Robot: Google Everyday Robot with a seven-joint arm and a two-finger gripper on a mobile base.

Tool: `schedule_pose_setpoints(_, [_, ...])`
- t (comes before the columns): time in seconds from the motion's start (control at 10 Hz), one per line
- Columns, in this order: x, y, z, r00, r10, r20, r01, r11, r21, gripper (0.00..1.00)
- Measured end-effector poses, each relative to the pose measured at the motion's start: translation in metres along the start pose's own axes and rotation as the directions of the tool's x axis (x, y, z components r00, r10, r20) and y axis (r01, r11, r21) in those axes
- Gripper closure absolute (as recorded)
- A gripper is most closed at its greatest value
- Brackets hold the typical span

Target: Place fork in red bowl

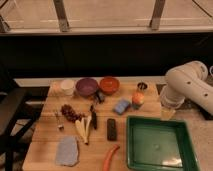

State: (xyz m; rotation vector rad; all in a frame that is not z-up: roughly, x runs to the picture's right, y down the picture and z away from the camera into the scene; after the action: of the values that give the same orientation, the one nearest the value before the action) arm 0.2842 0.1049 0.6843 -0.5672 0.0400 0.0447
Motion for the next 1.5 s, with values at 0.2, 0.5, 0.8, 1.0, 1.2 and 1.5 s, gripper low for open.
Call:
schedule_pose_setpoints(0.2, [0.0, 0.0, 0.0, 1.0, 0.0, 0.0, 0.0, 1.0, 0.0, 0.35])
schedule_pose_setpoints(0.5, [0.0, 0.0, 0.0, 1.0, 0.0, 0.0, 0.0, 1.0, 0.0, 0.35])
schedule_pose_setpoints(0.8, [0.0, -0.002, -0.001, 1.0, -0.024, 0.0, 0.024, 1.0, 0.001, 0.35])
schedule_pose_setpoints(1.0, [-0.01, -0.009, -0.014, 0.986, -0.164, 0.024, 0.163, 0.986, 0.017, 0.35])
schedule_pose_setpoints(1.2, [-0.044, -0.013, -0.028, 0.905, -0.423, 0.048, 0.421, 0.906, 0.05, 0.35])
schedule_pose_setpoints(1.5, [-0.105, -0.005, -0.036, 0.696, -0.714, 0.082, 0.708, 0.7, 0.089, 0.35])
